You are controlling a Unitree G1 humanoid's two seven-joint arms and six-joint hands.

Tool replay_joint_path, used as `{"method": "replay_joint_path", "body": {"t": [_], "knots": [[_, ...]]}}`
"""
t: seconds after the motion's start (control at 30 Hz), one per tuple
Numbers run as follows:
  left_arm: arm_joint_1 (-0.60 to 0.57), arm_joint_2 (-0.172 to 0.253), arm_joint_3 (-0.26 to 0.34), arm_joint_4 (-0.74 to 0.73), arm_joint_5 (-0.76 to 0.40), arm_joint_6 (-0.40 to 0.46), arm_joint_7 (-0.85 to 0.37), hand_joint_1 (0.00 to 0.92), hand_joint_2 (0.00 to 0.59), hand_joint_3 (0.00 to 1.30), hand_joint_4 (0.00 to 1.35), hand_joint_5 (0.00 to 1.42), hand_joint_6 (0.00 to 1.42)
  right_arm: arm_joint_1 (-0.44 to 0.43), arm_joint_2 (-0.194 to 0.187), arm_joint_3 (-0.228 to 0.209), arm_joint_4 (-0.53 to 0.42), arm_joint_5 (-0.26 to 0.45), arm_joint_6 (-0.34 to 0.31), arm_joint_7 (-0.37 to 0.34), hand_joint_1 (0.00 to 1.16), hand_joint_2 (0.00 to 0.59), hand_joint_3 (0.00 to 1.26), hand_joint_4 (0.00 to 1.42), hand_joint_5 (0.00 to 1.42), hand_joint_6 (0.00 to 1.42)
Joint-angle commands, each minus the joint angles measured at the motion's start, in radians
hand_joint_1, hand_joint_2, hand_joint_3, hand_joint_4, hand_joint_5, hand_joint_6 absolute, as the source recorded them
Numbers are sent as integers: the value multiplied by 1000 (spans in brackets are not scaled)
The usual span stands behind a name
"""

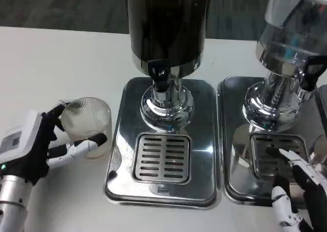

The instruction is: Grasp the cup under the faucet to collect the drink, then remove the cup.

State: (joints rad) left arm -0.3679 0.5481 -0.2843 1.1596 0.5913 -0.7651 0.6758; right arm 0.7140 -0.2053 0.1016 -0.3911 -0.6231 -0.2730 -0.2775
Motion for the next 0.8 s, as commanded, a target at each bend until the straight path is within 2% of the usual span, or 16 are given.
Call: {"method": "replay_joint_path", "body": {"t": [0.03, 0.17, 0.37, 0.8], "knots": [[-9, -10, -12, 13, 10, -43, 28, 278, 95, 439, 477, 679, 1017, -3, 2, -7, 11, 13, -17, -2, 92, 534, 241, 164, 173, 125], [-5, -9, -9, 17, 7, -52, 48, 317, 104, 494, 542, 749, 1111, -8, 1, -6, 12, 8, -16, -1, 83, 551, 241, 164, 173, 127], [10, -6, -1, 19, 4, -64, 78, 321, 110, 547, 599, 828, 1187, -17, -1, -7, 14, 18, -17, 6, 85, 550, 241, 157, 173, 128], [51, 27, 20, 17, -8, -79, 108, 316, 108, 581, 639, 886, 1243, -25, -1, -1, 20, 32, -19, 20, 93, 564, 241, 162, 159, 119]]}}
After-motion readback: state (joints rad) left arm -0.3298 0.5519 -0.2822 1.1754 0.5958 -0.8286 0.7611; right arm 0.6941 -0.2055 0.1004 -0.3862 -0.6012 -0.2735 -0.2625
